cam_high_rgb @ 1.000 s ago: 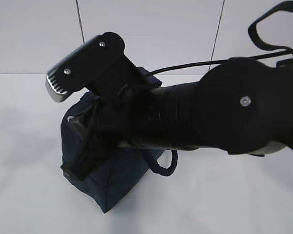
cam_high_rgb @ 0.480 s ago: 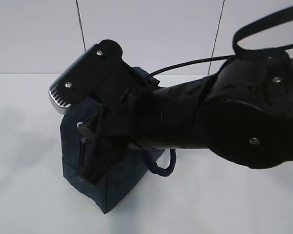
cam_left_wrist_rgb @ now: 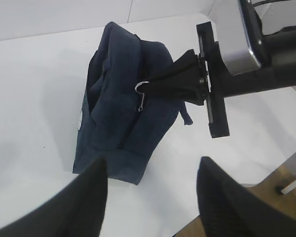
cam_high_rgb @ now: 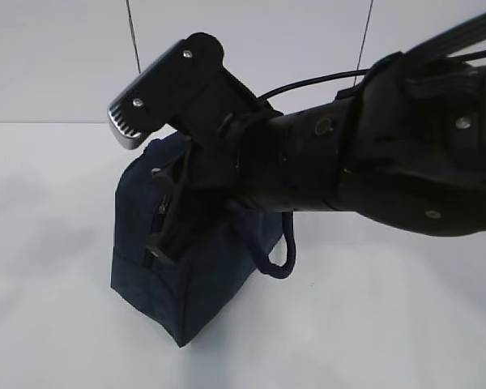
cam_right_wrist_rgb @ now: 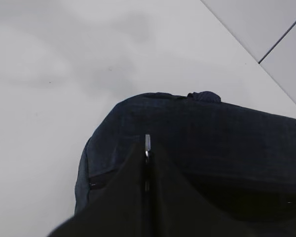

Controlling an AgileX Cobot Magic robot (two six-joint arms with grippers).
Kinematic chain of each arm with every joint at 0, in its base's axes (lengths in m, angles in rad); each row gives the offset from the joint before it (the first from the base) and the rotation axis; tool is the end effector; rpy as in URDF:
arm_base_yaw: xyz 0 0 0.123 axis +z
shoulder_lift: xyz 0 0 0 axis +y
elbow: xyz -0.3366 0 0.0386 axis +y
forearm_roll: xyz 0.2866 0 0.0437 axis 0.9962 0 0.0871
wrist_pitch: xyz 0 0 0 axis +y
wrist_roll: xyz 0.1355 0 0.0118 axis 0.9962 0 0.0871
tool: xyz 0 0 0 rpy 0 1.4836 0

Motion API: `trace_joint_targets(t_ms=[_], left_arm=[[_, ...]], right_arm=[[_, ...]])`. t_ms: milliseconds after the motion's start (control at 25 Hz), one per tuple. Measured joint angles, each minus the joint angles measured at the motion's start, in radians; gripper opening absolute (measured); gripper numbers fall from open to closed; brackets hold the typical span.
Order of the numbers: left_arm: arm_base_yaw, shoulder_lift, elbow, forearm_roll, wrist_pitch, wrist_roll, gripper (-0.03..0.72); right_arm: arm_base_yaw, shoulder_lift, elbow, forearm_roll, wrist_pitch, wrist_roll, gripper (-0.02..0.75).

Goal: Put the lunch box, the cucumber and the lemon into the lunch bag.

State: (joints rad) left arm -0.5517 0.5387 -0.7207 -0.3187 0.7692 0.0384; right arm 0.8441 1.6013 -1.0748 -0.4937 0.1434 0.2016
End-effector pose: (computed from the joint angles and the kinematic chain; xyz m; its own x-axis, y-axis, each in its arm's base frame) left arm 0.0891 -0.0897 0.3630 -0.5123 0.0939 -0.8537 0.5888 0.7620 -0.2695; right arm 0.2947 0.3176 0.2793 -0.1406 -0.5845 -0.7991 -0.7797 0.5629 -0.2744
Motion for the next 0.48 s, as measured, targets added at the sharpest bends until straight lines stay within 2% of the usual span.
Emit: trace_joint_targets(t_ms=[480], left_arm=[[0.000,0.000,0.000,0.000,0.000,0.000,0.405]], right_arm=[[0.018,0.002,-0.013,-0.020,-0.003,0.051,0.020]])
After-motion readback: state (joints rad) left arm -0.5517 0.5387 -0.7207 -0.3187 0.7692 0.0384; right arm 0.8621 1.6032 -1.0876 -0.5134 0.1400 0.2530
